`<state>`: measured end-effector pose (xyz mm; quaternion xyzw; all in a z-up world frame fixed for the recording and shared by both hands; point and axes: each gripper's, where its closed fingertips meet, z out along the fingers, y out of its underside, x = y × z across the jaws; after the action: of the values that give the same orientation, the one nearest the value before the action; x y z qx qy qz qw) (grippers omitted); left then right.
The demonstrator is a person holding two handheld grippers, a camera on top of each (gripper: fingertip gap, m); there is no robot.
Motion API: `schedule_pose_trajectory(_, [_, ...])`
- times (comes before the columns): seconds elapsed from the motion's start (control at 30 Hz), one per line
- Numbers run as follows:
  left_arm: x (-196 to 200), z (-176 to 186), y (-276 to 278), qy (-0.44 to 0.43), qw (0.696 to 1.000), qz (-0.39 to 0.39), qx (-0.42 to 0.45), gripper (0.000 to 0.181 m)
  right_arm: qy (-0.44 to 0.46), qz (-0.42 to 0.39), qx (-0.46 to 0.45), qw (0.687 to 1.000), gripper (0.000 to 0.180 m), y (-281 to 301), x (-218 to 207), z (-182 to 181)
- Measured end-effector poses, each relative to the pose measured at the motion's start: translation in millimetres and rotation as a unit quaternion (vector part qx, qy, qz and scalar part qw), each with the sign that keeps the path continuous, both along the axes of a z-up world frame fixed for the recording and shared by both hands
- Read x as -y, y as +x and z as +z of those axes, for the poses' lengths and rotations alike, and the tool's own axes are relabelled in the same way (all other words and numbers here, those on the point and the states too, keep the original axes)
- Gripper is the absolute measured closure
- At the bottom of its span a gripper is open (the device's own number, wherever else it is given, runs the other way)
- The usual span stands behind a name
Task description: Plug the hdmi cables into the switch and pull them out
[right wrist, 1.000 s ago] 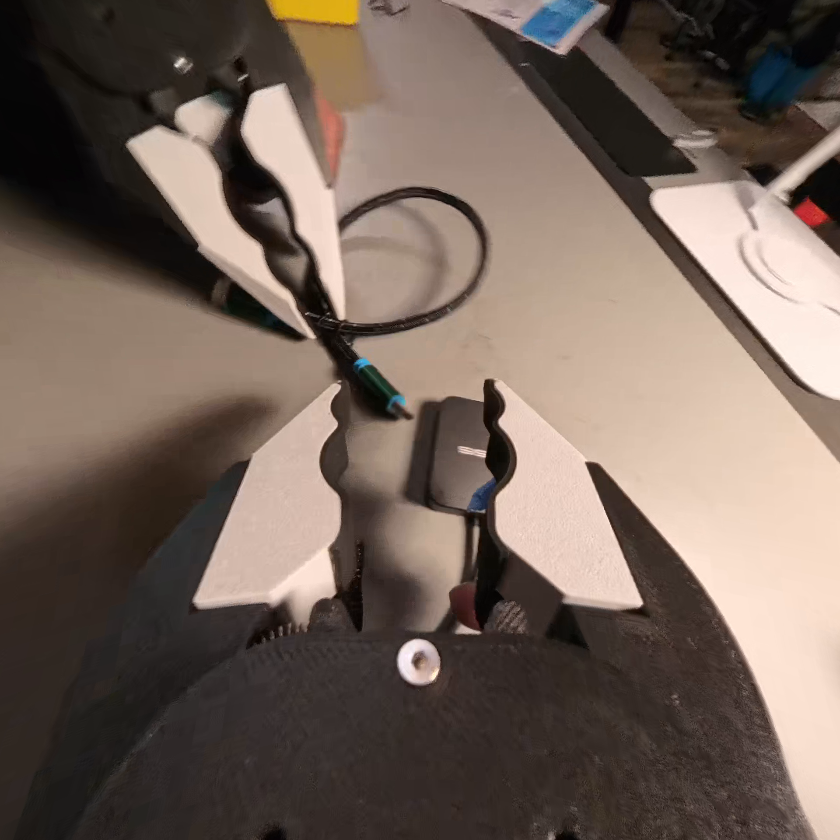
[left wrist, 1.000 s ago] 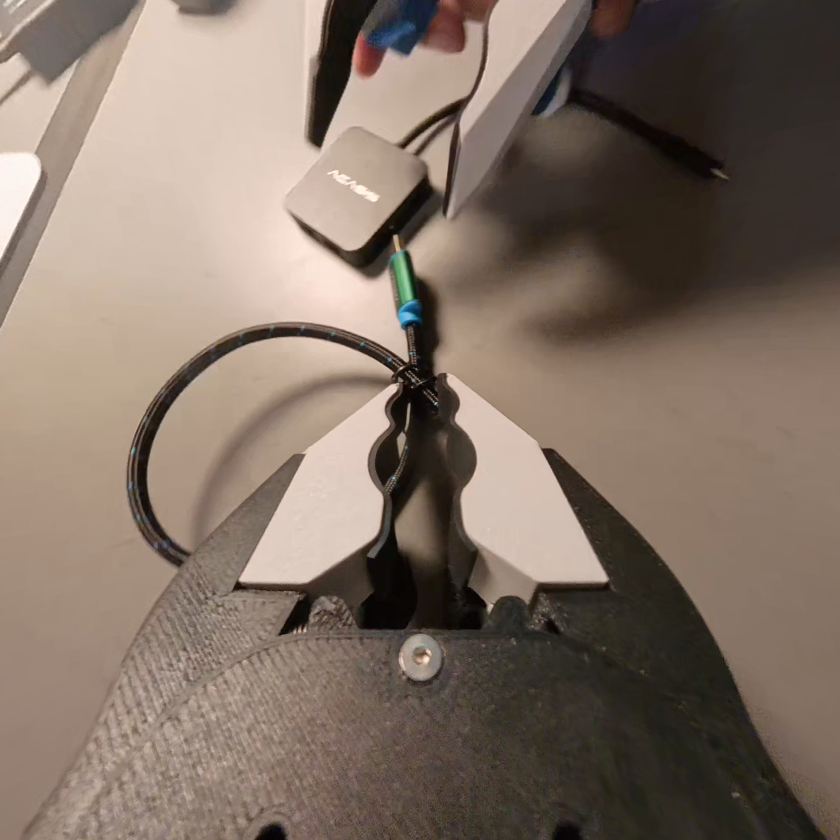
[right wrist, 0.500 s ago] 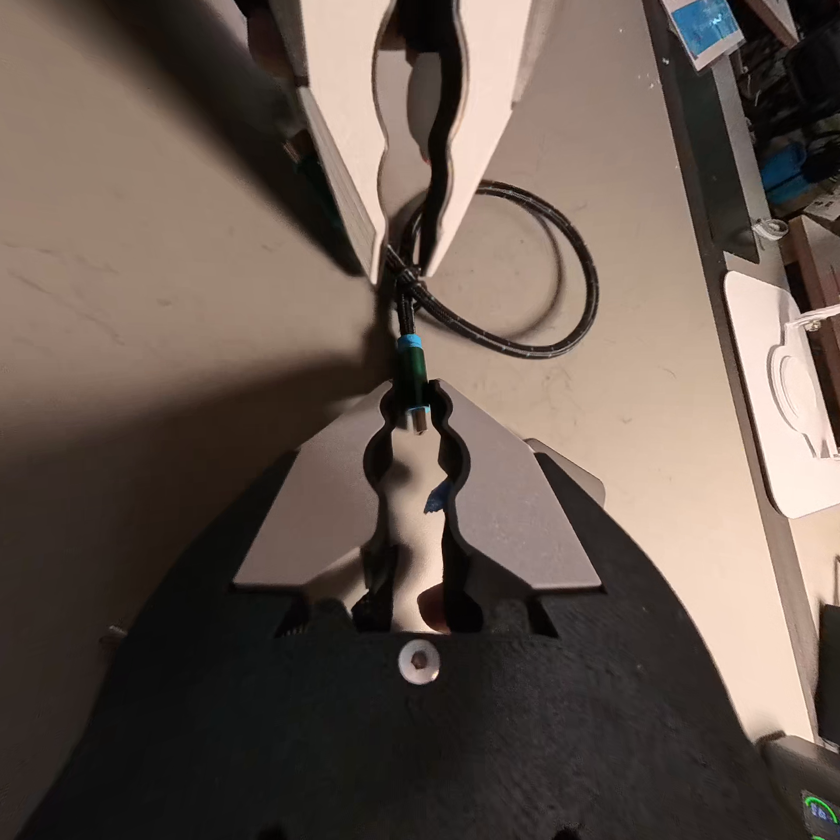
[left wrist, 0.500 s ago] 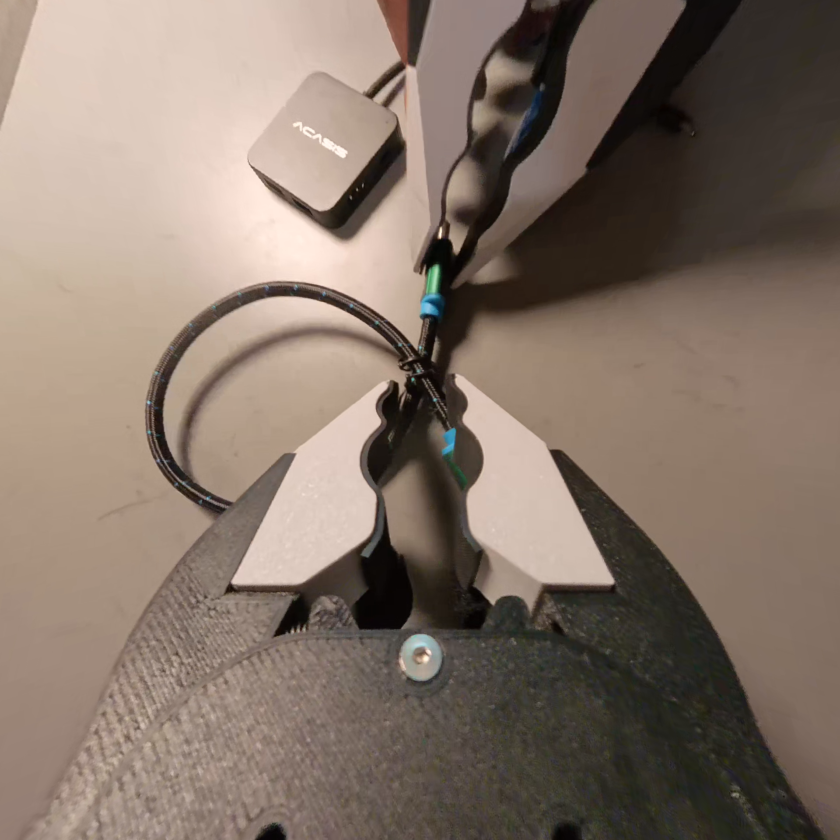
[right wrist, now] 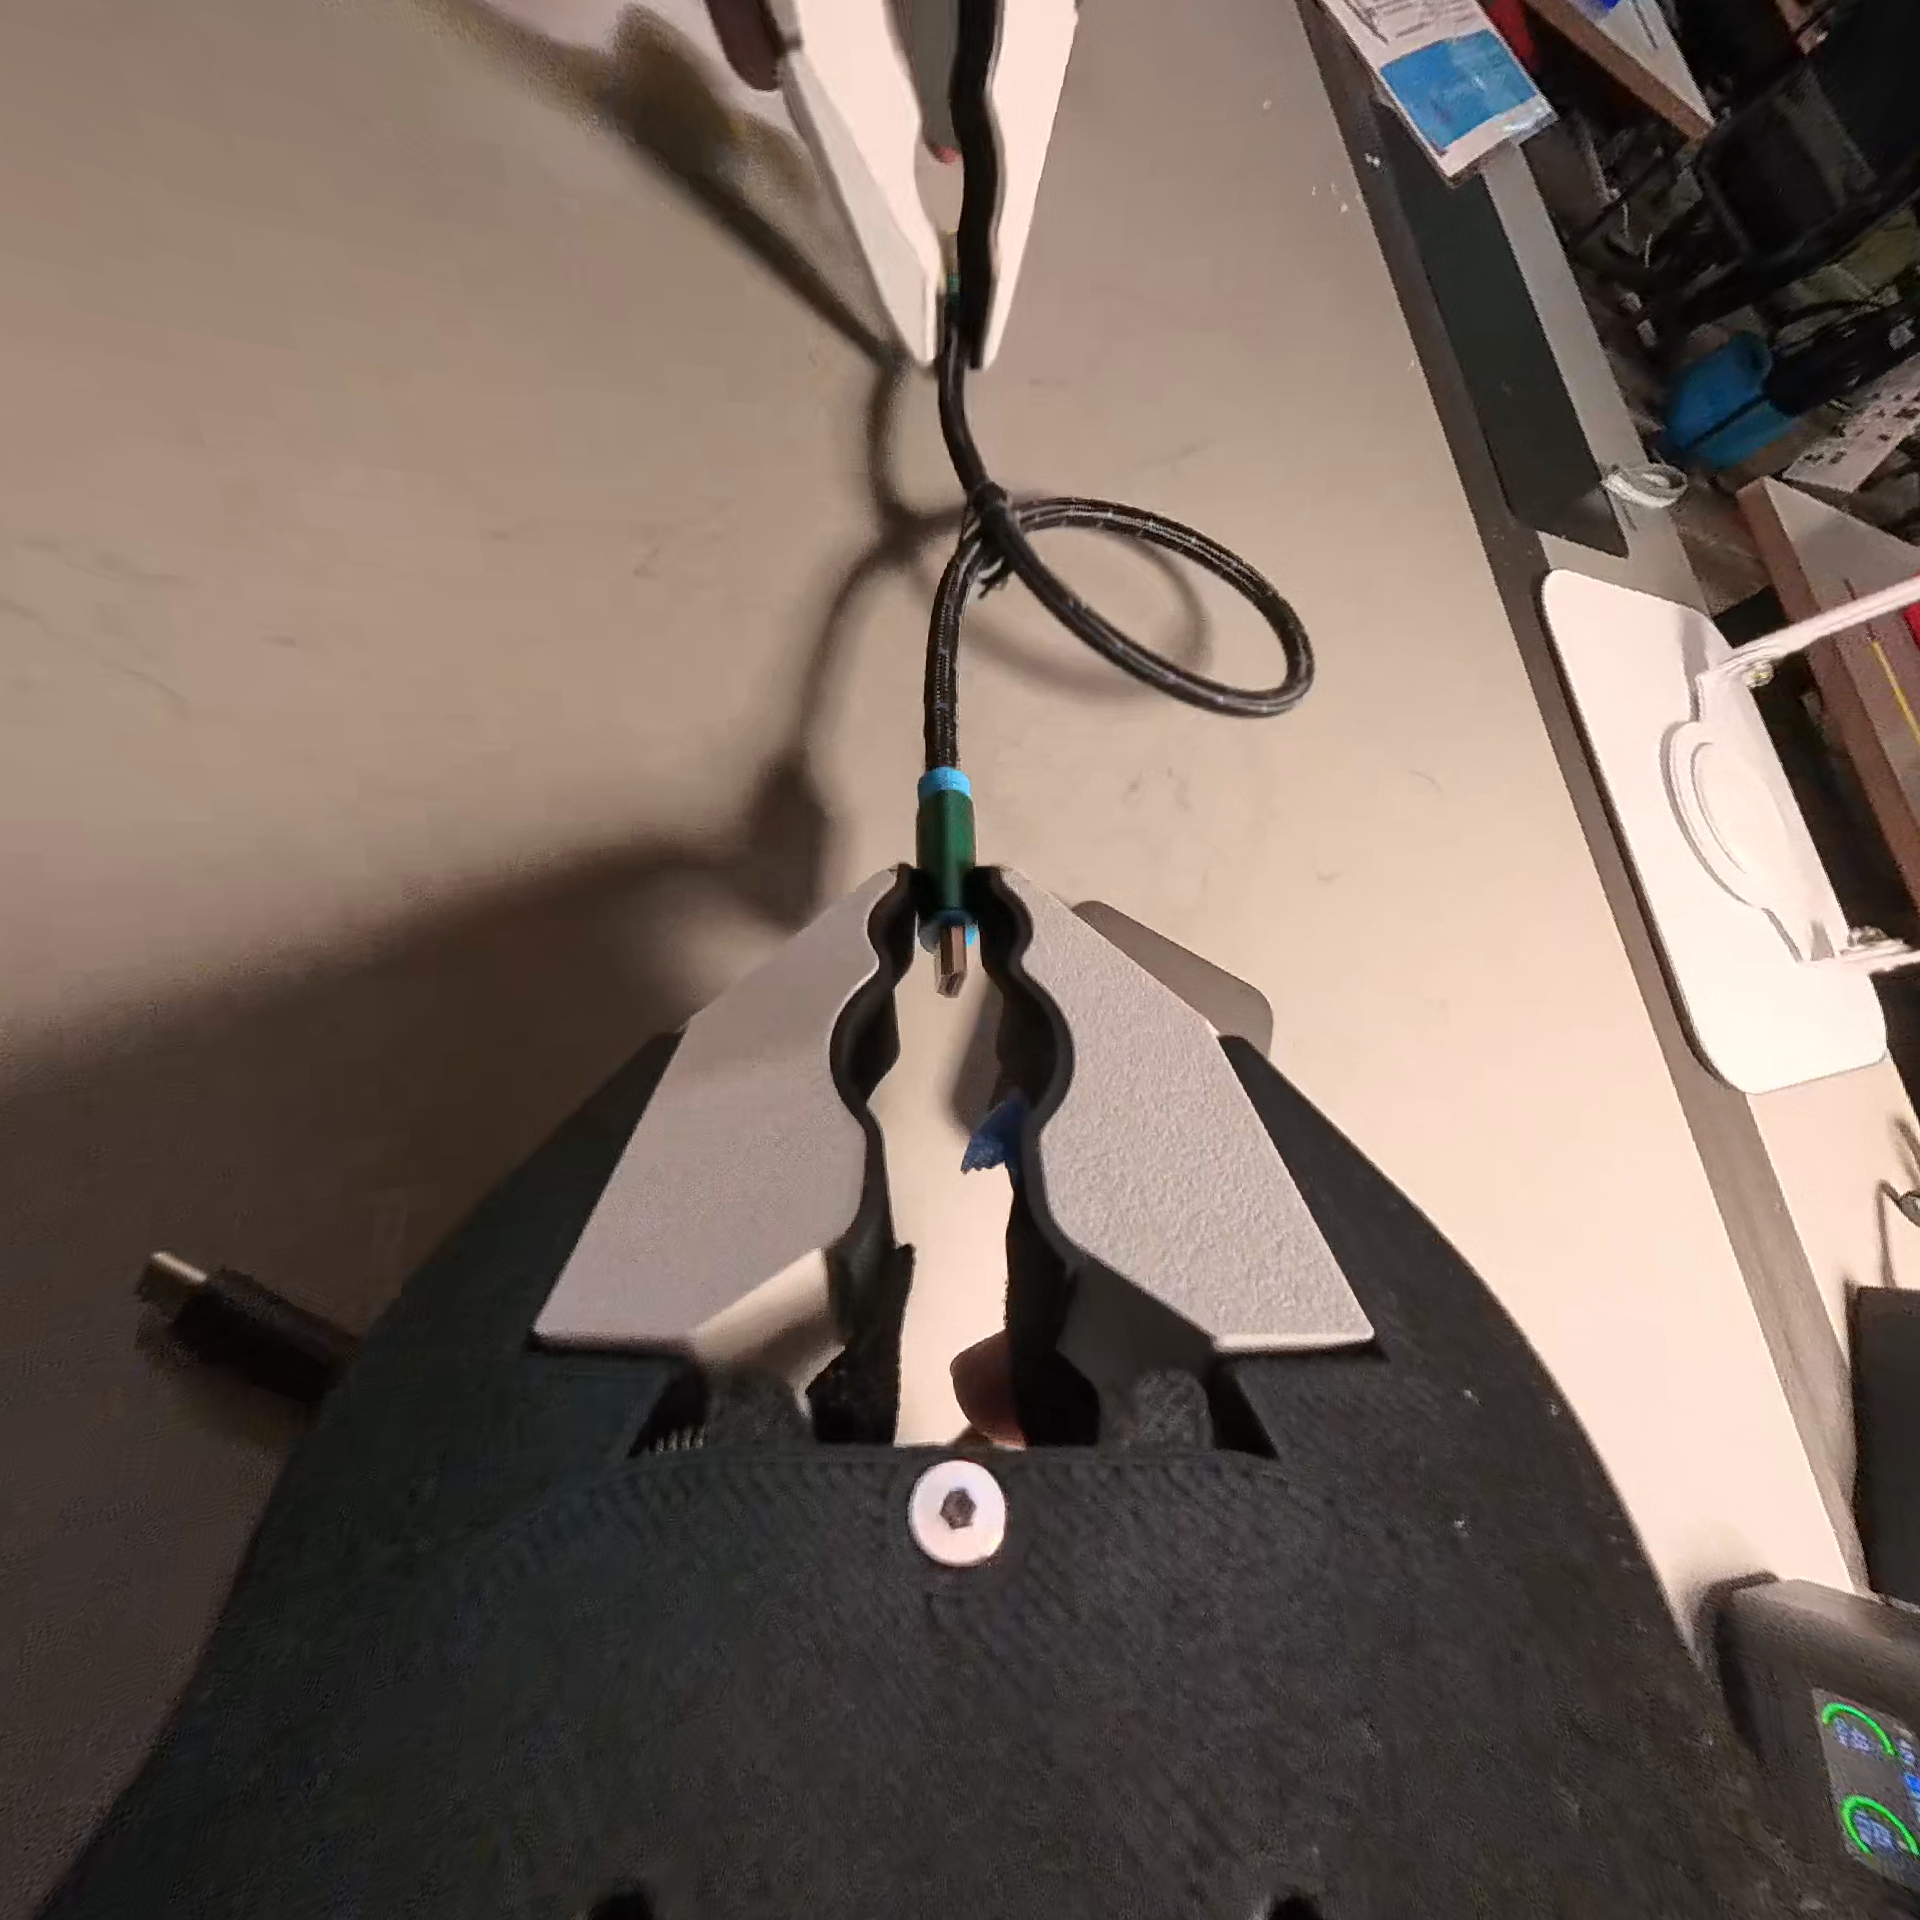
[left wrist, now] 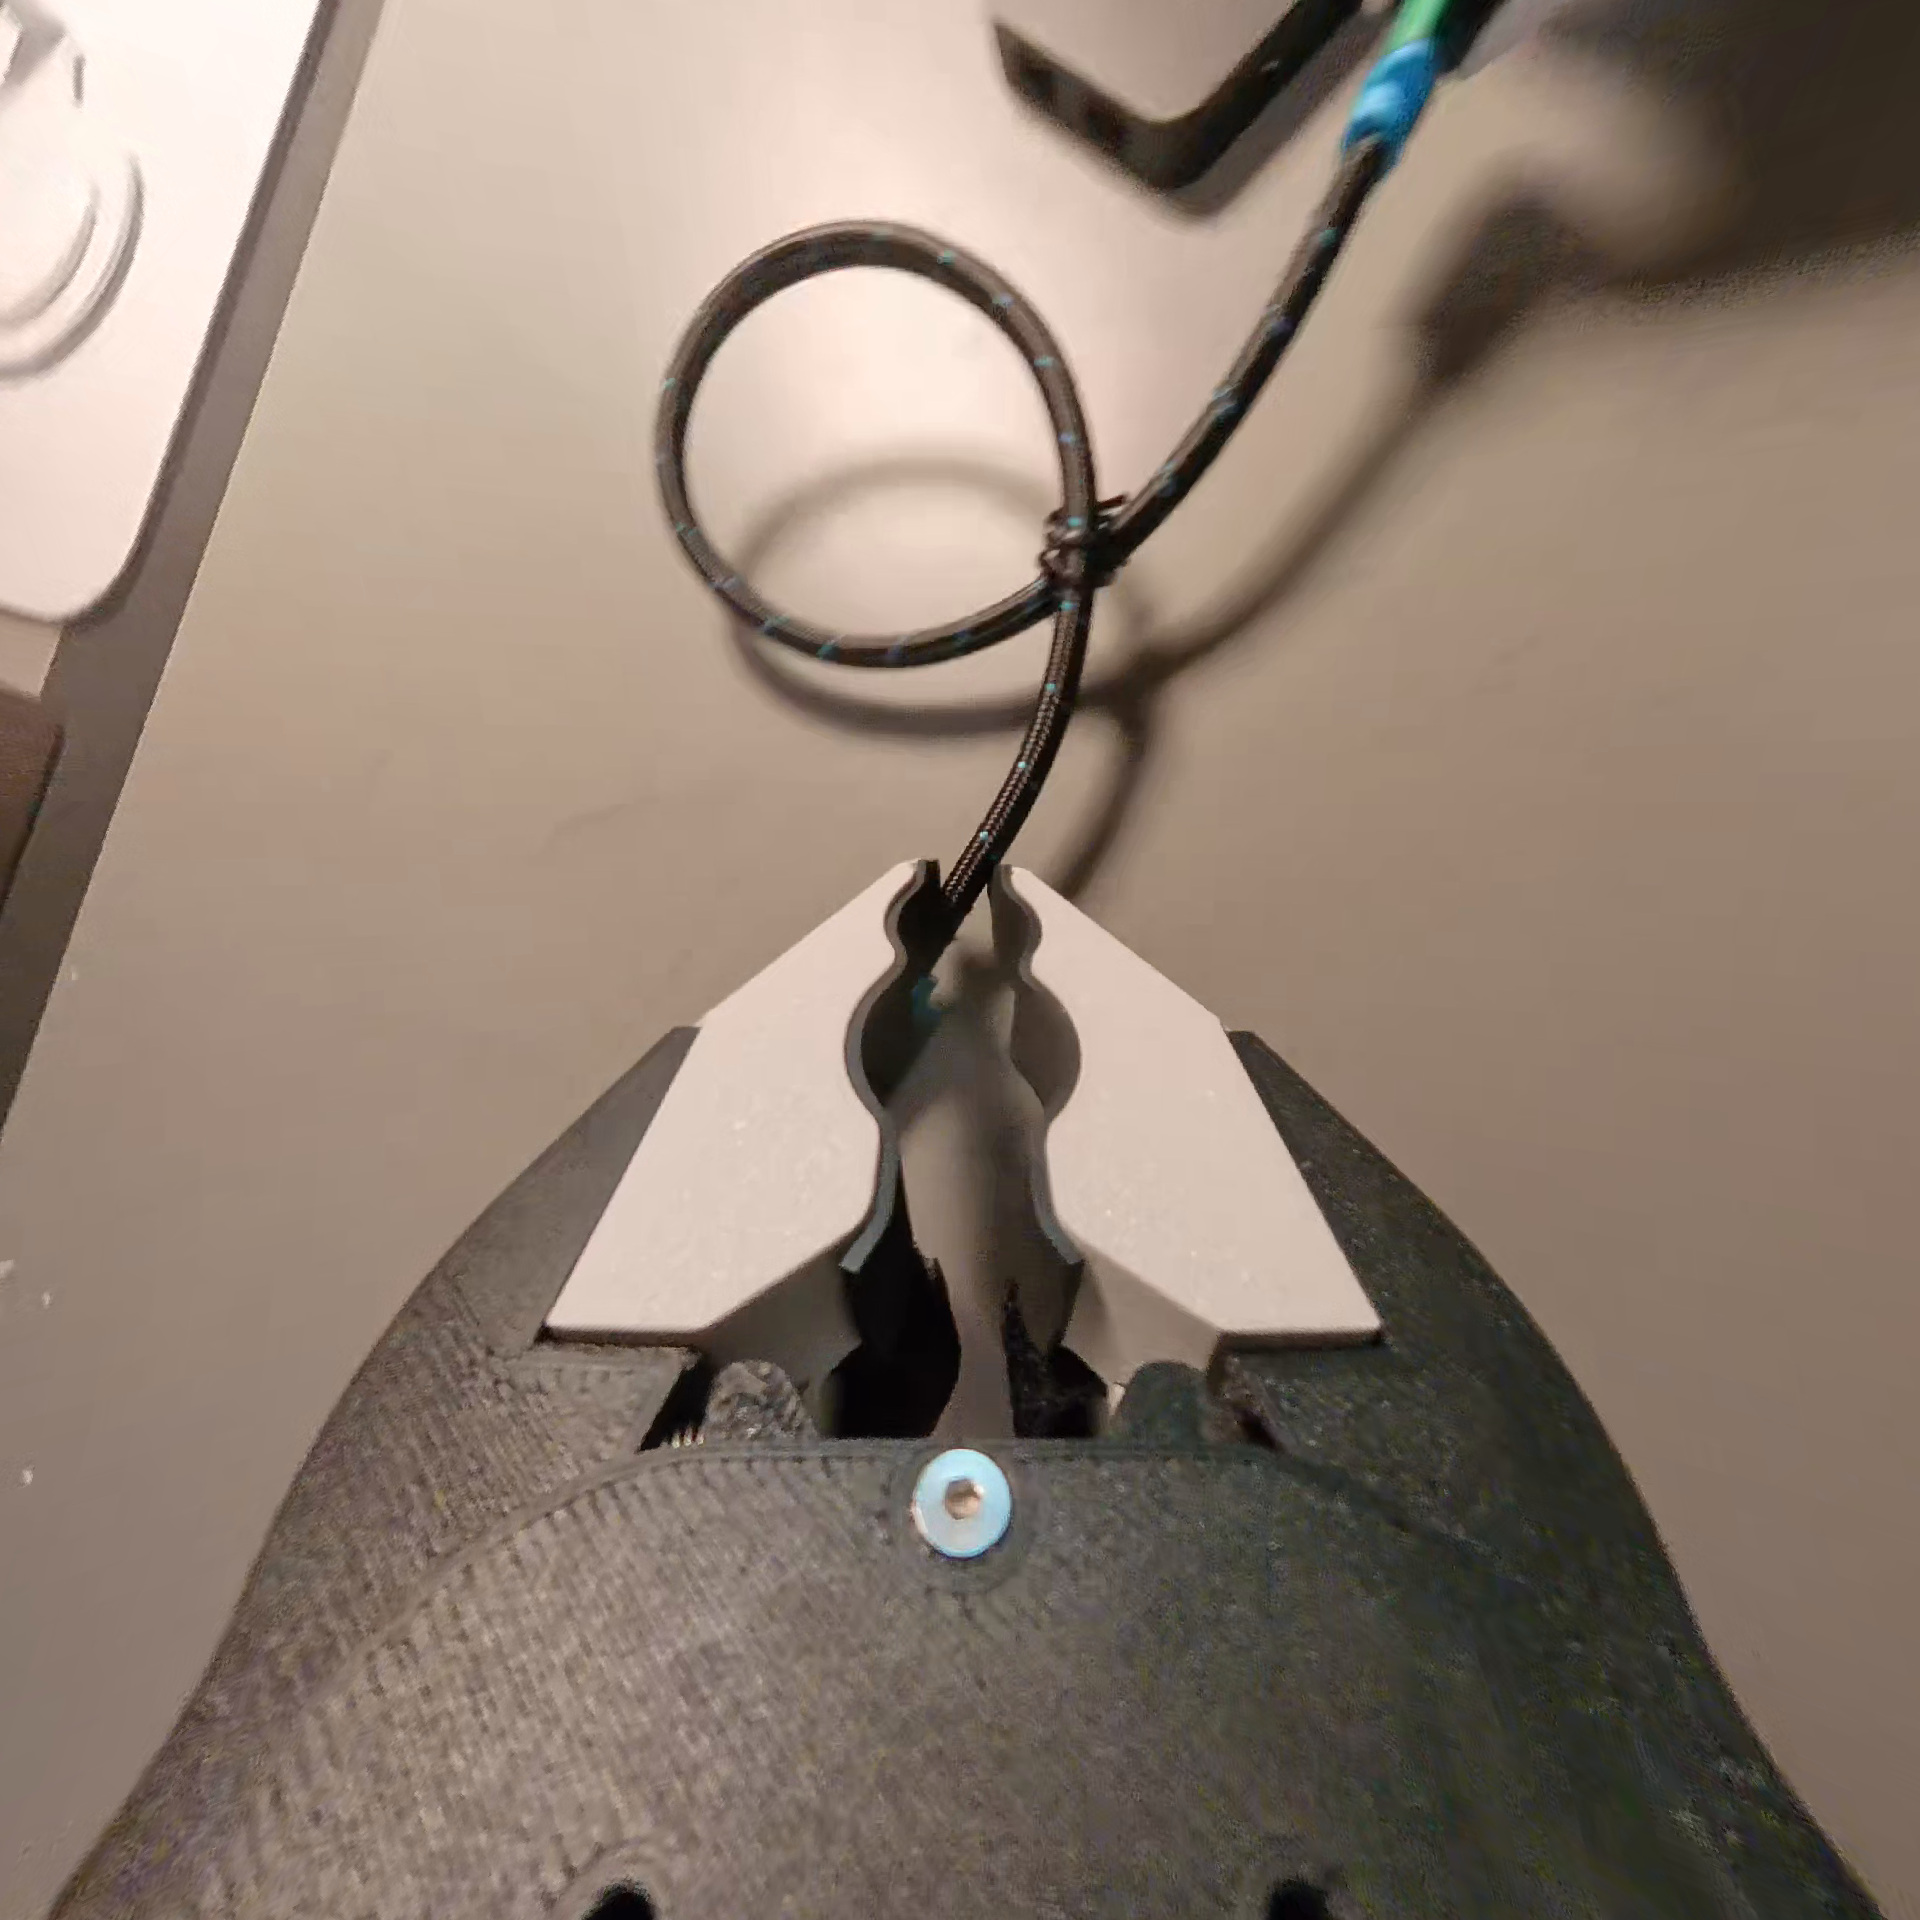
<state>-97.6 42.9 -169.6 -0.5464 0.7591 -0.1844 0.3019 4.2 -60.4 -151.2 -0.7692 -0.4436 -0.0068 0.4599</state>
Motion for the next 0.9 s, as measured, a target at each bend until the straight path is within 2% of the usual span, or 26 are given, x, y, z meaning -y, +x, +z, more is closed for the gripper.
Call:
schedule_pose_trajectory(0.13, [-17.1, -1.5, -13.8, -0.037, 0.999, 0.02, 0.007, 0.169, 0.002, 0.012, 0.008, 1.0, 0.165, -5.3, 1.3, -2.5])
schedule_pose_trajectory(0.27, [-10.0, -2.0, -15.1, -0.06, 0.998, 0.016, 0.003, 0.168, 0.012, 0.027, 0.019, 0.999, 0.165, -10.5, 2.3, -3.3])
schedule_pose_trajectory(0.33, [-8.3, -1.6, -14.4, -0.043, 0.999, 0.019, -0.005, 0.167, 0.022, 0.03, 0.032, 0.999, 0.165, -11.1, 1.7, -3.9])
schedule_pose_trajectory(0.43, [-0.6, 8.1, -7.6, -0.041, 0.999, 0.02, 0.008, 0.152, 0.043, 0.036, 0.051, 0.997, 0.165, -12.6, 0.1, -2.5])
schedule_pose_trajectory(0.53, [15.1, 32.2, 2.6, -0.092, 0.994, 0.024, 0.05, 0.144, 0.07, 0.04, 0.064, 0.995, 0.165, -14.5, -1.8, 2.1])
schedule_pose_trajectory(0.6, [31.6, 48.5, 10.5, -0.165, 0.983, 0.028, 0.08, 0.151, 0.093, 0.043, 0.072, 0.992, 0.165, -15.5, -3.5, 6.4])
schedule_pose_trajectory(0.67, [57.2, 60.9, 21.2, -0.291, 0.952, 0.025, 0.094, 0.153, 0.119, 0.052, 0.086, 0.988, 0.165, -17.7, -4.3, 9.6])
schedule_pose_trajectory(0.73, [75.5, 69.6, 32.8, -0.352, 0.929, 0.004, 0.117, 0.153, 0.142, 0.069, 0.105, 0.982, 0.165, -22.2, -3.3, 9.7])
schedule_pose_trajectory(0.8, [83.5, 71.1, 43.5, -0.311, 0.938, -0.023, 0.149, 0.15, 0.163, 0.088, 0.137, 0.973, 0.165, -27.2, -2.2, 6.4])
schedule_pose_trajectory(0.9, [109.7, 65.6, 44.8, -0.237, 0.952, -0.109, 0.162, 0.142, 0.213, 0.114, 0.22, 0.945, 0.164, -33.8, -2.8, 3.4])
